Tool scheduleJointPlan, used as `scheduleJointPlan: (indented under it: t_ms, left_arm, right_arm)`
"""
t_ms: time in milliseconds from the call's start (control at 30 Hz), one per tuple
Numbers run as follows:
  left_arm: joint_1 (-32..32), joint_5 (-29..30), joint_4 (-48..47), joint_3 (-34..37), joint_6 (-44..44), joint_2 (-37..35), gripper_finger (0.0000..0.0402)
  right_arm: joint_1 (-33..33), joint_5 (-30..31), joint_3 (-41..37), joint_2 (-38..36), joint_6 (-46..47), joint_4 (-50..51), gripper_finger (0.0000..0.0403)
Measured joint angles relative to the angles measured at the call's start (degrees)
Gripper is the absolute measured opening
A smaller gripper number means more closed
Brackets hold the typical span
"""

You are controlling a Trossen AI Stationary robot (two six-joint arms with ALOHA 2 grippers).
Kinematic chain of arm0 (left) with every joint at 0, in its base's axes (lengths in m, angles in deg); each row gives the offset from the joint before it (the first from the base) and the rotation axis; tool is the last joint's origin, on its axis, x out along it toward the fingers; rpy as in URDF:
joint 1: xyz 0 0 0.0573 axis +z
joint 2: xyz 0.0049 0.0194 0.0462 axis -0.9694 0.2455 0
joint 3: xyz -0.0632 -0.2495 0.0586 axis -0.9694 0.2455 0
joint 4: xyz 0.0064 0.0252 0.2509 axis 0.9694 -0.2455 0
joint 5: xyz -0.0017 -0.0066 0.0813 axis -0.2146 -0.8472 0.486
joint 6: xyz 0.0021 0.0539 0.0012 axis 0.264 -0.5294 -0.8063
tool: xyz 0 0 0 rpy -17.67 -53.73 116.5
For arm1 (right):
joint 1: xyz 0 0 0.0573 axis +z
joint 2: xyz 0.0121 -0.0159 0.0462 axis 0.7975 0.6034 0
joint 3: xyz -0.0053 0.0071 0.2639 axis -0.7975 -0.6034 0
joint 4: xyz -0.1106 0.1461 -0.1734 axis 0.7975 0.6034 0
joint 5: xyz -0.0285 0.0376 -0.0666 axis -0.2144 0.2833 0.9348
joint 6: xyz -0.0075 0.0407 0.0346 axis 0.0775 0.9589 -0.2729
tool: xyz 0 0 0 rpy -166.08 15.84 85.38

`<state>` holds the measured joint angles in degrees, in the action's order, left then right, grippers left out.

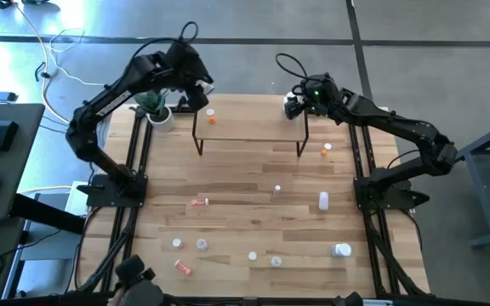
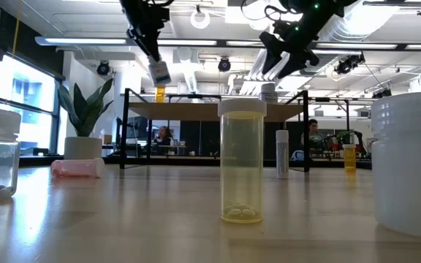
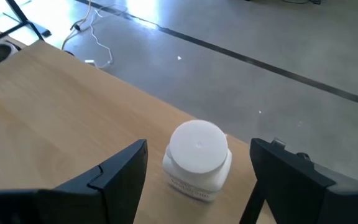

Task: Pick and place medicine bottles onto shelf by color
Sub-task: Put the top left blue pill bottle on the shelf

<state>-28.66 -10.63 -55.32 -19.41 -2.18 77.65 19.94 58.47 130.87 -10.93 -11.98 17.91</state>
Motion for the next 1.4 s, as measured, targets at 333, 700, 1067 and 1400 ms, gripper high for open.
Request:
scheduleJointPlan:
  t_ms: [333,700,1067,1400]
  left_arm:
    - [0.86,-4.61,-9.65,-10.52,0.17,8.19,0.0168]
    - [0.84,-5.39,-12.26,-10.5,0.61,12.51,0.0168]
    - [0.49,-5.11,-12.23,-10.5,1.59,16.2,0.0168]
    - [0.49,-3.74,-12.22,-10.5,1.07,16.15,0.0187]
  right_arm:
    - [0.0,-0.03,0.0,0.0,0.87,1.79,0.0275]
    - [0.0,-1.07,0.0,0.0,0.89,1.97,0.0275]
    - [0.0,-1.07,0.0,0.0,0.76,1.98,0.0275]
    - [0.0,-2.27,0.0,-0.16,1.06,3.17,0.0275]
